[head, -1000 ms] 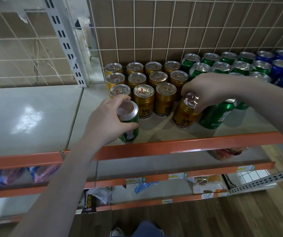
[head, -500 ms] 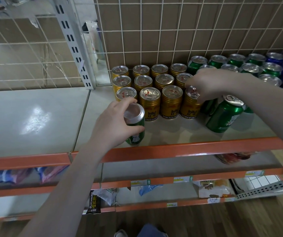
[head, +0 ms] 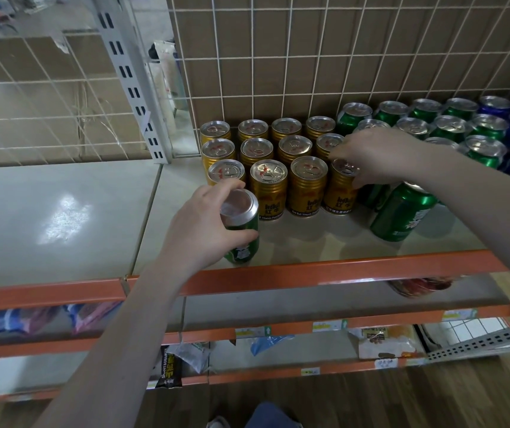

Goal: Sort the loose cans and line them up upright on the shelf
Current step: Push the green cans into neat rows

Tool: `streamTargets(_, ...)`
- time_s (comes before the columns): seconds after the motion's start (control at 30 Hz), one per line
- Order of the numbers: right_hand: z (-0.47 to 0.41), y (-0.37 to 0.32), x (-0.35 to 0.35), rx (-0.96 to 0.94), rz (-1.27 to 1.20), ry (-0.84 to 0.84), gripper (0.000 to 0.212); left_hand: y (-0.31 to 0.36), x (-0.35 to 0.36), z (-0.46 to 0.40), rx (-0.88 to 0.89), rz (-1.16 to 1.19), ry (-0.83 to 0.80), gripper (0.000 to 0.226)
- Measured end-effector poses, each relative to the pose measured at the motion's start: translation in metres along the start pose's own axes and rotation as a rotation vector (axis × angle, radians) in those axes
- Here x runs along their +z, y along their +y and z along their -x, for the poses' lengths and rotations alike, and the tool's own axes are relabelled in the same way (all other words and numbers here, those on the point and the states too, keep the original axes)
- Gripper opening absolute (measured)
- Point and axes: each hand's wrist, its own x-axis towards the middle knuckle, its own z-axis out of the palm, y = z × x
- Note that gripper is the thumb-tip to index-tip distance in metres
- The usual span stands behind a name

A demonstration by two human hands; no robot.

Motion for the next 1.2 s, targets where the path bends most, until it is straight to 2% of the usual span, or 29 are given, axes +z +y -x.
streamTargets(0.13, 0.006, -0.011, -0.003, 0.043, 0.09, 0.028, 0.036, -0.002, 0.002, 0.0, 0.009, 0.033, 0.005, 0.075)
streamTargets(0.2, 0.013, -0.02, -0.006, 0.06, 0.126, 0.104, 0.028, -0.004, 0.005, 0.0, 0.019, 0.06, 0.016, 0.075)
streamTargets(0.33, 0.039, -0.046, -0.008, 0.15, 0.009, 0.355, 0.029, -0.009, 0.013, 0.001, 0.025, 0.167, 0.057, 0.08)
streamTargets(0.5, 0.079, -0.094, 0.034, 0.348, -0.179, 0.548, 0.022, -0.017, 0.026, 0.008, -0.004, 0.349, 0.135, 0.088)
streamTargets(0.7, 0.101, -0.147, 0.091, 0.646, -0.293, 0.538, 0.035, -0.018, 0.025, 0.012, 0.066, 0.332, 0.208, 0.084)
streamTargets(0.87, 0.117, -0.16, 0.117, 0.775, -0.376, 0.501, 0.037, -0.004, 0.023, 0.016, 0.135, 0.3, 0.209, 0.081)
streamTargets(1.0, 0.134, -0.136, 0.129, 0.825, -0.425, 0.528, 0.039, 0.026, 0.02, 0.021, 0.166, 0.299, 0.2, 0.08)
streamTargets(1.2, 0.167, -0.064, 0.154, 0.835, -0.445, 0.58, 0.041, 0.096, 0.036, 0.028, 0.171, 0.306, 0.183, 0.08)
